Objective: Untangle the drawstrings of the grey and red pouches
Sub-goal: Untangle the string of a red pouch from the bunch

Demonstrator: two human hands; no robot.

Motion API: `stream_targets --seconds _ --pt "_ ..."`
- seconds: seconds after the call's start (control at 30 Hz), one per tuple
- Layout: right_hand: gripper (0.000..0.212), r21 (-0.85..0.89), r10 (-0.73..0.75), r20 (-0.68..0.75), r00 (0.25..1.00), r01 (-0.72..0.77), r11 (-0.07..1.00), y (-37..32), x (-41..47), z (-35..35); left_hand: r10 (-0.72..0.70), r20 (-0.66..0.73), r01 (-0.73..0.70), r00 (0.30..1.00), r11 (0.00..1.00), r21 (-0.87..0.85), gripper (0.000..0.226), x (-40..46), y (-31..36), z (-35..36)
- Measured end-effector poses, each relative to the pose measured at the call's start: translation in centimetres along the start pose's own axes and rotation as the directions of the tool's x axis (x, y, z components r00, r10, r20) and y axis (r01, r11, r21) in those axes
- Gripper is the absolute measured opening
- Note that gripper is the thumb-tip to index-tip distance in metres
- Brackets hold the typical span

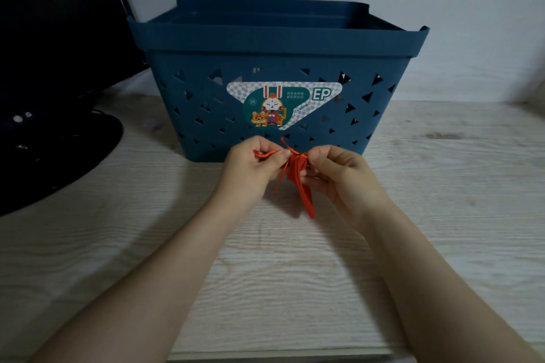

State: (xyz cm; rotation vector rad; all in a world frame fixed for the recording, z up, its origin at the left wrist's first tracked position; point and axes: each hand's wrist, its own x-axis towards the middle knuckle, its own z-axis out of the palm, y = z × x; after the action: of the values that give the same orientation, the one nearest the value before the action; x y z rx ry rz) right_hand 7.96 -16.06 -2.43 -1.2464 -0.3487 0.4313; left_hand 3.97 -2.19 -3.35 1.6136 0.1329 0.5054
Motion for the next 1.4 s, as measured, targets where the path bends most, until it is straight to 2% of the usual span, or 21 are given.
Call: stream_targets --seconds 0.1,0.27,0.5,0.6,0.7,0.8,0.93,1.0,1.03,1.1,1.13,1.2,1.23,1.3,1.33,1.4 --pt "0.014 -0.068 -0.059 -0.026 0.998 0.057 0.996 0.1 0.0 0.1 0.058 0.0 -0.058 0.998 0.997 0.046 0.025 -0.2 0.4 0.2" --pt "0.013 -0.131 -0.129 -0.026 0.991 0.124 0.984 0.1 -0.2 0.2 0.115 0.001 -0.115 0.993 0.993 0.012 0.031 -0.2 0.3 0.1" --pt "0.019 -0.273 -0.297 -0.104 0.949 0.26 0.926 0.2 0.0 0.3 0.135 0.047 -0.134 0.99 0.991 -0.024 0.024 -0.4 0.5 0.2" --pt "0.017 -0.291 -0.314 -0.089 0.945 0.277 0.916 0.2 0.1 0.1 0.123 0.058 -0.118 0.991 0.99 -0.08 0.022 -0.5 0.5 0.3" --pt "0.018 -0.324 -0.327 -0.052 0.944 0.293 0.9 0.5 0.1 0.1 0.125 0.022 -0.123 0.992 0.99 -0.067 0.02 -0.4 0.3 0.1" --pt "0.03 -0.514 -0.441 0.026 0.897 0.39 0.764 0.9 0.0 0.0 0.154 0.02 -0.153 0.988 0.988 -0.03 0.021 -0.4 0.3 0.0" --pt "0.018 -0.689 -0.612 0.089 0.786 0.493 0.532 1.4 0.3 -0.3 0.22 0.053 -0.224 0.974 0.97 0.093 0.024 -0.5 0.2 0.1" --pt "0.014 -0.721 -0.67 0.07 0.739 0.502 0.478 1.7 0.5 -0.3 0.225 0.046 -0.229 0.973 0.967 0.116 0.026 -0.6 0.1 0.3" --pt "0.013 -0.719 -0.682 0.047 0.73 0.499 0.484 1.7 0.5 -0.2 0.217 0.041 -0.221 0.975 0.967 0.127 0.027 -0.6 0.1 0.4" --pt "0.011 -0.678 -0.674 -0.046 0.738 0.472 0.564 1.4 0.3 0.0 0.185 0.041 -0.188 0.982 0.973 0.13 0.026 -0.6 0.0 0.5" --pt "0.015 -0.614 -0.645 -0.123 0.754 0.454 0.646 1.1 0.2 0.1 0.163 0.041 -0.167 0.986 0.977 0.129 0.025 -0.5 -0.1 0.5" --pt "0.017 -0.32 -0.517 -0.275 0.811 0.43 0.844 0.2 0.1 0.2 0.127 0.017 -0.129 0.992 0.983 0.133 0.025 -0.3 -0.2 0.3" --pt "0.019 -0.129 -0.433 -0.3 0.85 0.414 0.901 -0.2 0.0 0.2 0.116 -0.001 -0.115 0.993 0.984 0.135 0.024 -0.2 -0.1 0.2" --pt "0.021 0.183 -0.3 -0.246 0.922 0.348 0.919 -0.8 -0.1 0.0 0.103 -0.03 -0.1 0.994 0.989 0.111 0.023 -0.2 0.0 0.1" --pt "0.021 0.261 -0.258 -0.206 0.944 0.307 0.915 -0.9 -0.1 0.0 0.094 -0.038 -0.09 0.995 0.992 0.084 0.021 -0.2 0.0 0.1" --pt "0.02 0.211 -0.223 -0.165 0.961 0.255 0.944 -0.7 -0.1 -0.1 0.077 -0.035 -0.075 0.996 0.997 0.035 0.017 -0.3 0.2 0.2"
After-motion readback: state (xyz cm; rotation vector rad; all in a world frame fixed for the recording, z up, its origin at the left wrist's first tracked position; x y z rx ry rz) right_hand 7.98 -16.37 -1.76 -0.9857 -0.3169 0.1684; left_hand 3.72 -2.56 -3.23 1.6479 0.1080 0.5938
